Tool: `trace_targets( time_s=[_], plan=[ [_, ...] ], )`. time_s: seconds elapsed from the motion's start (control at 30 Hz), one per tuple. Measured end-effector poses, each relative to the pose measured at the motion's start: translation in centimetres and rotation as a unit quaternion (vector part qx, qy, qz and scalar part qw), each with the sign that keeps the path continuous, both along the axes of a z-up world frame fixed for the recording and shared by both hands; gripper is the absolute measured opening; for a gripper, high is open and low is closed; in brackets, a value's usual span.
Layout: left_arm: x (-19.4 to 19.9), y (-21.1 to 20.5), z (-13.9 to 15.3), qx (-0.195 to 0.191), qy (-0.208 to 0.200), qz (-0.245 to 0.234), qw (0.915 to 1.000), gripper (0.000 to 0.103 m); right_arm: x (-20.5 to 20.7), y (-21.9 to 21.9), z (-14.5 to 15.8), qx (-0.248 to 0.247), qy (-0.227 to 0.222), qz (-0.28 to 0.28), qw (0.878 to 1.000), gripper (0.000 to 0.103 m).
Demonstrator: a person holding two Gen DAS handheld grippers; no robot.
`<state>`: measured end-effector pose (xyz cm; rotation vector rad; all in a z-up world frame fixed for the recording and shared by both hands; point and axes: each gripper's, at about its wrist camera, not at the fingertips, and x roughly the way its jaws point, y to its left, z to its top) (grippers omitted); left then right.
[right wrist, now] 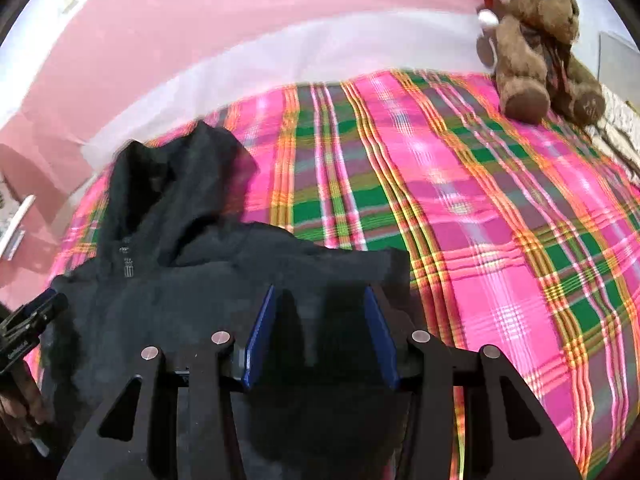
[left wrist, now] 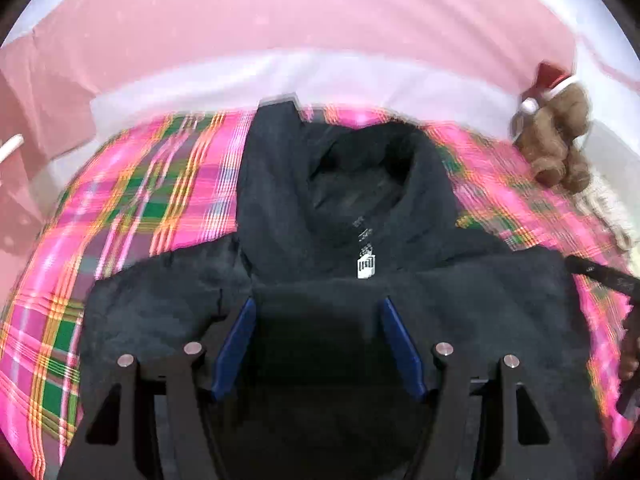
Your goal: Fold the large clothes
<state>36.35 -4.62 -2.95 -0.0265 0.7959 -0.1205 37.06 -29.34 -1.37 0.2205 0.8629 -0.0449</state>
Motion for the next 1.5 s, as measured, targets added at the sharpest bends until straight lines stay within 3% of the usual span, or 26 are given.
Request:
trace_targets(
  time_s=[0.07, 0.2, 0.33, 0.47, 0.63, 0.7, 0.8, 0.87, 1.5],
  plan=[
    [1.2, 0.3, -2.7, -0.003, 0.024, -0.004, 0.9997, 0.07, 1.2, 0.0, -2.4, -0.014, 0.031, 0.003, 0.999, 0.047],
    [0.6, 0.3, -4.3, -0.01, 0.0, -0.006, 0.9999, 0.072, 1.1, 0.5, -5.1, -0.036, 0.025, 0.008, 0.999, 0.047],
    [0.5, 0.3, -4.2, -0.005, 0.0, -0.005, 1.0, 0.072, 1.0, 0.8, -4.6, -0.049, 0.029, 0.006, 0.998, 0.047],
    [-0.4, 1.5, -1.4, -0.036, 0.009, 0.012, 0.9992, 0.07, -1.8, 0.5, -0.9, -0.033, -0.004, 0.005, 0.999, 0.047],
    [-5.7, 1.9, 2.2, -0.047, -0.053, -0.014, 0.9974, 0.07, -6.7, 1.1, 1.8, -0.022, -0.051, 0.028, 0.998, 0.047],
    [-6.9, 1.5, 1.8, -0.041, -0.055, -0.03, 0.9972, 0.07, -7.8, 1.5, 1.3, -0.026, -0.051, 0.03, 0.998, 0.047],
    [-5.8, 0.9, -1.2, -0.012, -0.012, -0.026, 0.9995, 0.07, -7.3, 1.6, -1.9, -0.02, -0.005, 0.027, 0.999, 0.047],
    [-4.9, 1.6, -3.4, -0.036, 0.015, -0.021, 0.999, 0.072, -6.9, 1.9, -3.6, -0.017, 0.019, 0.032, 0.999, 0.047],
    [-5.2, 0.9, -4.1, -0.006, -0.007, -0.02, 0.9997, 0.074, -6.5, 3.0, -5.5, -0.061, 0.014, 0.024, 0.998, 0.049]
  ],
)
